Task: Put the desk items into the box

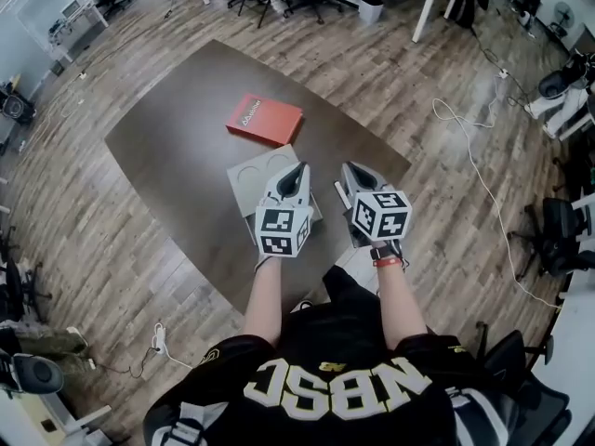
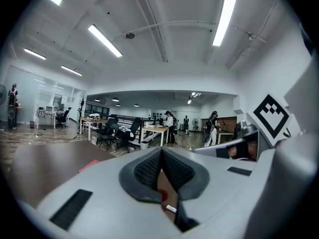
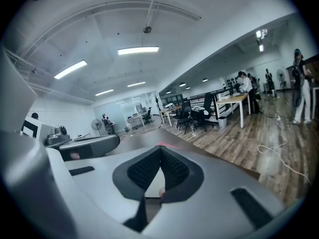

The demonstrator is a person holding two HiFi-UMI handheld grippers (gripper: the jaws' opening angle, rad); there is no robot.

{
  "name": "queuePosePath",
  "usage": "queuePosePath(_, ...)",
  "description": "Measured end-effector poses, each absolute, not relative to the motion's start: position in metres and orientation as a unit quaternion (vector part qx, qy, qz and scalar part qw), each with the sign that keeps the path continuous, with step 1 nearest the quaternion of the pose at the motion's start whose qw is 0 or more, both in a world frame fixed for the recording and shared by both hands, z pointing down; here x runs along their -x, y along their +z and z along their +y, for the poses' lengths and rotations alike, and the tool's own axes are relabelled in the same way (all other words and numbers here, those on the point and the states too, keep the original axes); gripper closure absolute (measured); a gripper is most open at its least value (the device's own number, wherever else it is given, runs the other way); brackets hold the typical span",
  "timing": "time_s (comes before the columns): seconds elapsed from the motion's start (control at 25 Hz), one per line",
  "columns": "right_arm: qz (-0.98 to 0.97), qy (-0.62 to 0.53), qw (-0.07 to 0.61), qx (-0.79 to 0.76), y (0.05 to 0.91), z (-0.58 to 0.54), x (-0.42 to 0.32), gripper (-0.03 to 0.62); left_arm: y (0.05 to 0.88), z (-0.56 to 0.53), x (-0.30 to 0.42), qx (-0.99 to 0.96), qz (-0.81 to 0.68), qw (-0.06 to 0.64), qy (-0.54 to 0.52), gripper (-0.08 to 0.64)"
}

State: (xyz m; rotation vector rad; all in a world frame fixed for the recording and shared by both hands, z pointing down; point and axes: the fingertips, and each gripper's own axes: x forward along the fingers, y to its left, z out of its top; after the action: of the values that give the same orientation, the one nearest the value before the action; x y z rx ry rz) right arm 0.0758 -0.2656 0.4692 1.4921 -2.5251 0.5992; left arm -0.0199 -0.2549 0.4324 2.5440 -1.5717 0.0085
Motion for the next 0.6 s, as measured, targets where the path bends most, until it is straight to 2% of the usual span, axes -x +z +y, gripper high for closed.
queuePosePath(0.6, -0.818, 0.276, 0.143, -0.484, 0.557, -0.283, -0.095, 0.512, 0.484, -0.292, -0.007, -0.859, -0.493, 0.131, 0.037, 0.548)
